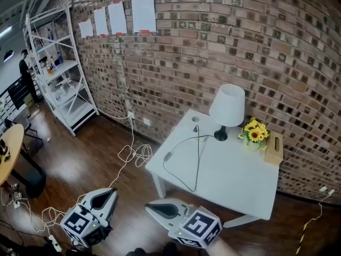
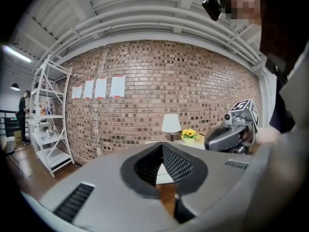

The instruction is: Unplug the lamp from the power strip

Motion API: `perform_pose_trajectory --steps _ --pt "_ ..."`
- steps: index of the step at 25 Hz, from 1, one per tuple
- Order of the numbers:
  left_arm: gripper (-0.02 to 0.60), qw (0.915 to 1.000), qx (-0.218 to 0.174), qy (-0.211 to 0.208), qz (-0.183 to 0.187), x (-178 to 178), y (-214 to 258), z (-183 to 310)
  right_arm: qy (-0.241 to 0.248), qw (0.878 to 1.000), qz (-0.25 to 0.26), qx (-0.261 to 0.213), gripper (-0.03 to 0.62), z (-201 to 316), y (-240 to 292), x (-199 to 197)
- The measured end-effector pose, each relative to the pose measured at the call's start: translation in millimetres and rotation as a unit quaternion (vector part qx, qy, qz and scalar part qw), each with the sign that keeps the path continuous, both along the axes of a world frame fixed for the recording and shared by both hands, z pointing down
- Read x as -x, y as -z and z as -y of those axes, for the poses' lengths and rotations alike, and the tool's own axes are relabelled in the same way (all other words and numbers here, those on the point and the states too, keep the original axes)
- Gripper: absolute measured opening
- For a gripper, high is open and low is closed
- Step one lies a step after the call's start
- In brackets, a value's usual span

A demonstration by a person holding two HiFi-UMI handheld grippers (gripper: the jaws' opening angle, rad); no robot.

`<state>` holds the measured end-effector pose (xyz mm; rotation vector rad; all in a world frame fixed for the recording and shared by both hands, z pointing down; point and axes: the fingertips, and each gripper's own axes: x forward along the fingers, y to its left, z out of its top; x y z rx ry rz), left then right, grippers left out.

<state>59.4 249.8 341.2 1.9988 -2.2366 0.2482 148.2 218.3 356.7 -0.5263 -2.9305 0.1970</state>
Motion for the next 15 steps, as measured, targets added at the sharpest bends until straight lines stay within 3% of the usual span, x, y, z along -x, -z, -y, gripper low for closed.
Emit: perform_pose_trajectory --steps 3,7,12,15 --pt "0.002 0.9995 -0.001 -0.007 0.032 8.4 -3.7 9.1 -0.001 1.000 0.003 0.018 -0.005 10.8 -1.0 -2.2" --pt "0.002 0.9998 0.003 -0.017 -0.003 -2.8 7.8 32.6 -0.013 1.000 0.001 0.023 -0.005 22.8 -5.4 -2.8" --pt "0.002 0.9991 -0.005 -0.034 0.025 12.7 -1.1 41.8 -0.025 0.999 0.000 0.022 -0.005 34.4 -5.8 3.1" --pt "0.002 0.9991 -0.008 -0.040 0.012 22.7 -2.1 49.8 -0.033 0.999 -0.004 0.019 -0.005 40.6 -6.6 12.8"
